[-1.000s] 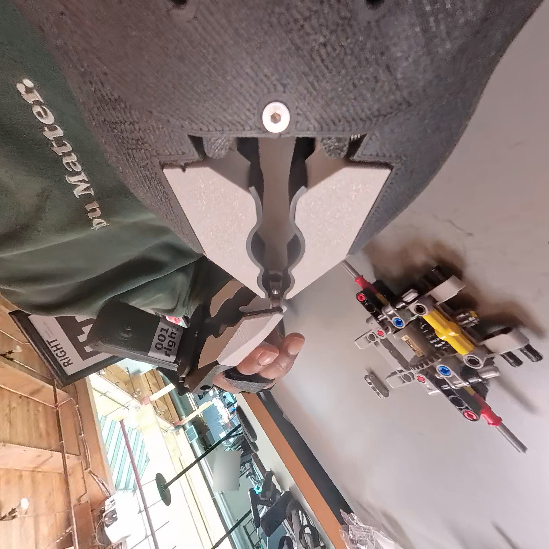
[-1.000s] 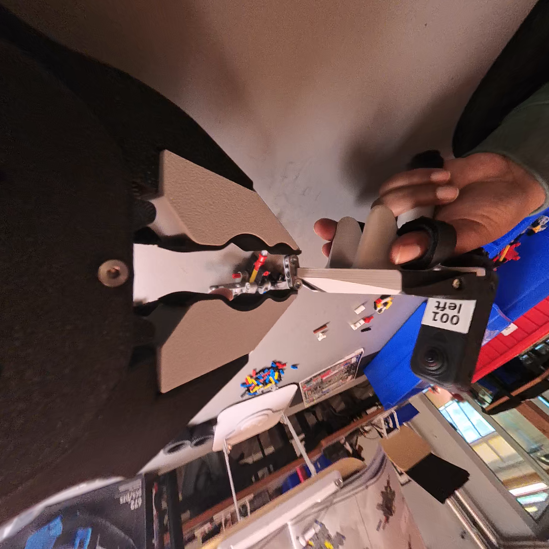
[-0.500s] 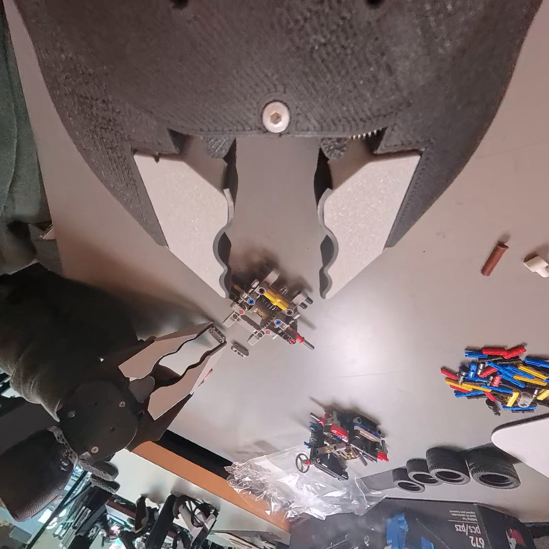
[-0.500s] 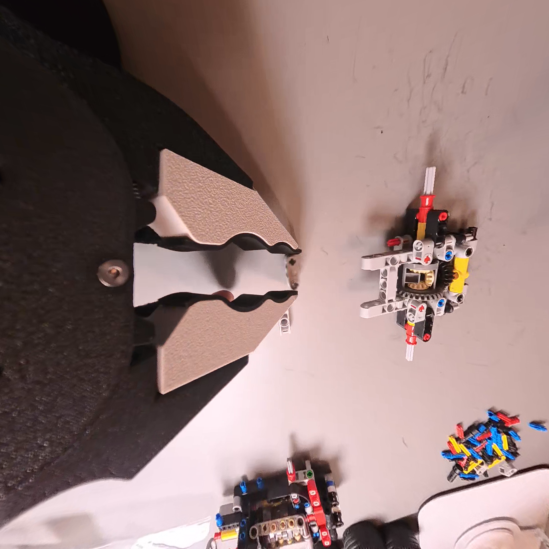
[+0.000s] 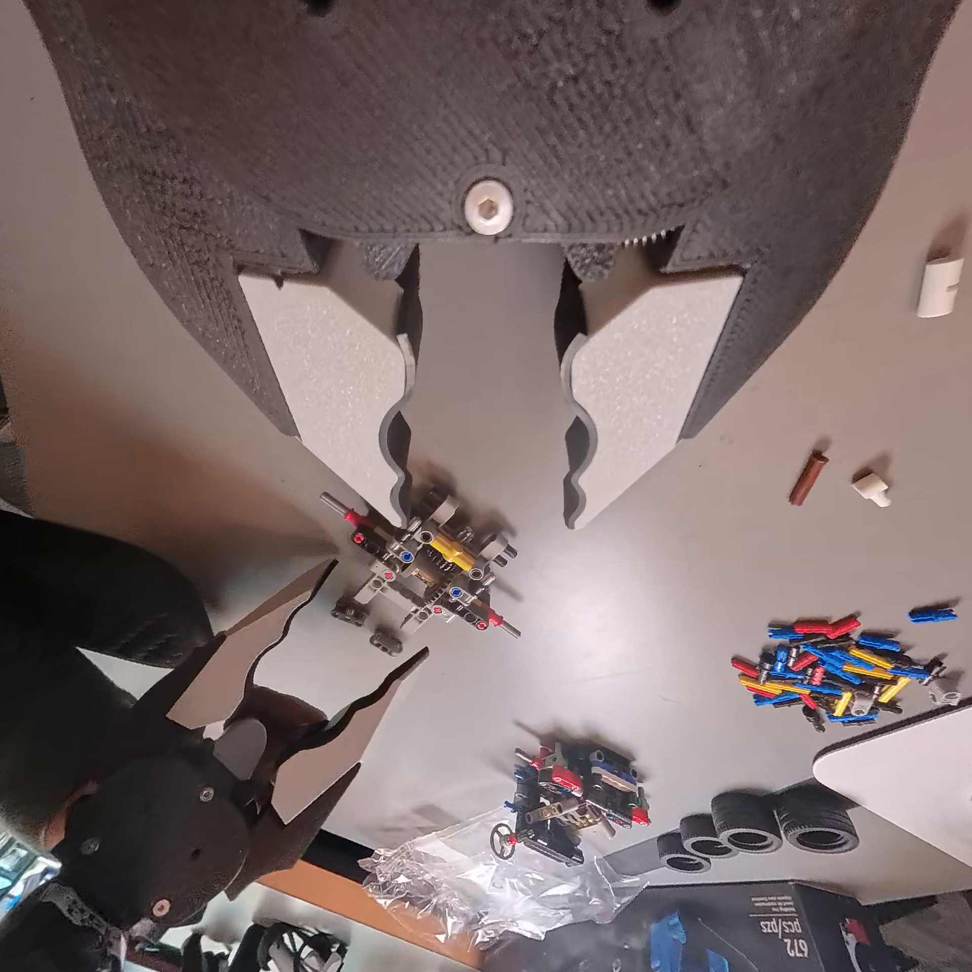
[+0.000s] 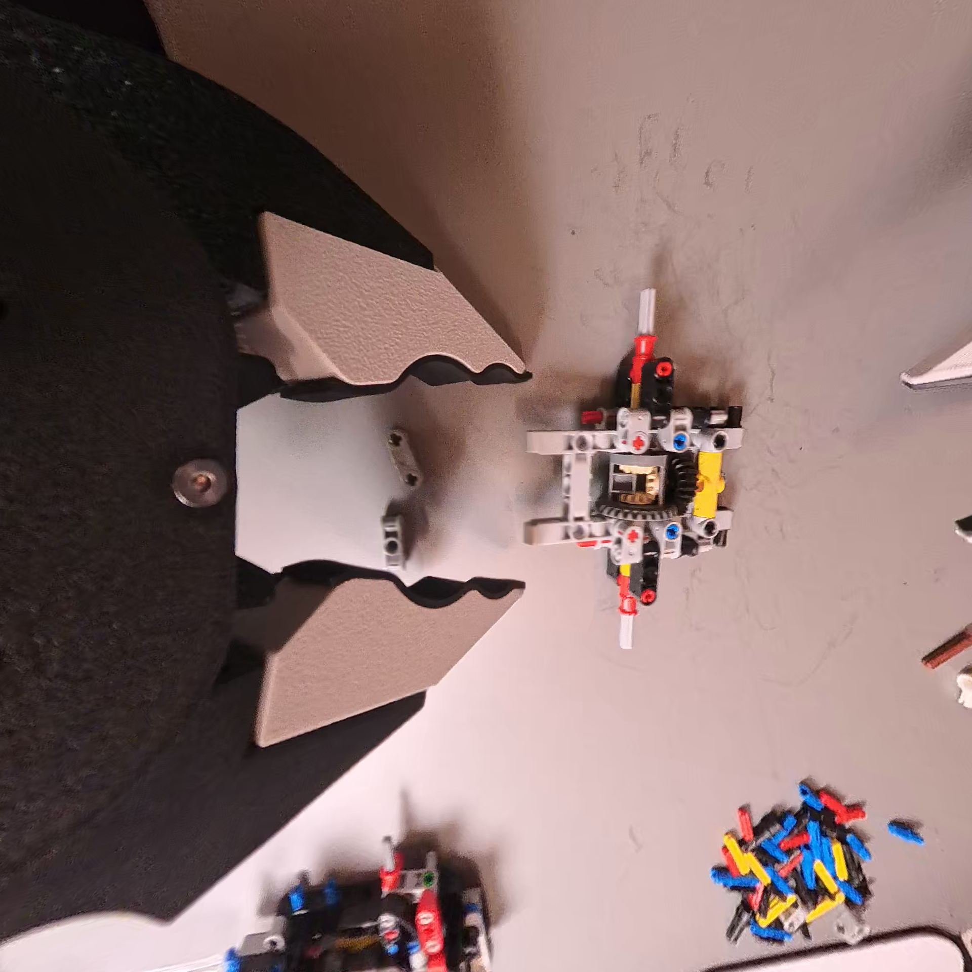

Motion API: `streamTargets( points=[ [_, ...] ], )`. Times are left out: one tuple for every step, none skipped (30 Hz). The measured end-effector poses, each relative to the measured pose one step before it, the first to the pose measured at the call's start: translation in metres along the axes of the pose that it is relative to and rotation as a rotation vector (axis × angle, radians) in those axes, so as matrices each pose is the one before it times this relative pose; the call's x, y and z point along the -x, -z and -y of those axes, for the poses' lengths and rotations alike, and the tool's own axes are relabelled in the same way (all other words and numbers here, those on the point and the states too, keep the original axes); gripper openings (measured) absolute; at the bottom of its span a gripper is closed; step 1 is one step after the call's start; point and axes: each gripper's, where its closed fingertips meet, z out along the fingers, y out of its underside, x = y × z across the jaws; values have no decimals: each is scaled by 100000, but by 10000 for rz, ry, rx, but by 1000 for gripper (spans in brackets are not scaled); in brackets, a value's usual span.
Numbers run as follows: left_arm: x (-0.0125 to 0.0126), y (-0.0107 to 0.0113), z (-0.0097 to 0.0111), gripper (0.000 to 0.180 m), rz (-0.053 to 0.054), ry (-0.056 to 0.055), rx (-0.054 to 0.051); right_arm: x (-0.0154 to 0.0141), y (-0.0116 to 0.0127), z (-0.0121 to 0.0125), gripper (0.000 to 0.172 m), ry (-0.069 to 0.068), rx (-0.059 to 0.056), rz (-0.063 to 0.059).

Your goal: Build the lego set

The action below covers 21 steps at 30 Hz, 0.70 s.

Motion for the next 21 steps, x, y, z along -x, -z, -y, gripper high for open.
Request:
streamTargets(
  points=[
    [216, 100, -112, 57, 73, -29, 28, 45, -337, 195, 70, 74, 32, 234],
    [238, 116, -91, 57, 87, -29, 22, 122, -304, 56, 66, 103, 83, 215],
    [243, 128, -89, 56, 92, -34, 23, 35, -248, 86, 62, 91, 19, 91],
    [204, 113, -72, 55, 78, -27, 21, 25, -131, 196, 51, -23, -76, 60],
    [171, 96, -62, 55, 48, -19, 10, -36, -110, 51, 44, -38, -38, -8],
    [134, 37, -63, 54, 28, -13, 14, 9, -74, 101, 43, -53, -93, 3],
    [151, 0, -108, 52, 32, -10, 44, 1, -44, 54, 43, -48, -81, 1],
    [162, -56, -174, 51, 53, -11, 85, -1, -49, 58, 43, -53, -64, -14],
    [177, -108, -244, 50, 66, -24, 122, 26, -78, 106, 43, -38, -59, -27],
    [108, -121, -267, 49, 42, -57, 133, 102, -96, 165, 43, 18, -60, -3],
    [44, -120, -220, 49, 17, -86, 115, 153, -128, 210, 43, 16, -58, 14],
    [-22, -89, -142, 48, 1, -82, 86, 146, -165, 224, 43, -21, -48, 16],
    [-83, -45, -30, 48, -20, -77, 39, 109, -188, 257, 43, -15, -66, 6],
    [-115, -19, -14, 48, -28, -89, 19, 148, -189, 240, 43, 0, -64, 36],
    [-125, -9, -73, 48, -48, -91, 52, 169, -129, 192, 43, 20, -29, 64],
    [-209, -14, -114, 49, -112, -71, 76, 162, -92, 112, 43, 32, -3, 80],
    [-291, -13, -92, 51, -180, -20, 60, 107, -64, 75, 43, 18, 9, 72],
    [-359, -28, -74, 54, -248, 36, 38, 52, -46, 34, 43, -7, 21, 68],
    [-428, -35, -52, 56, -305, 74, 28, 29, -30, 10, 43, -15, 18, 75],
    [-415, -52, -62, 60, -310, 78, 29, 1, -10, -4, 43, 3, -3, 76],
    [-400, -55, -70, 64, -276, 29, 48, 11, -27, 0, 43, -6, -34, 88]
  ],
)
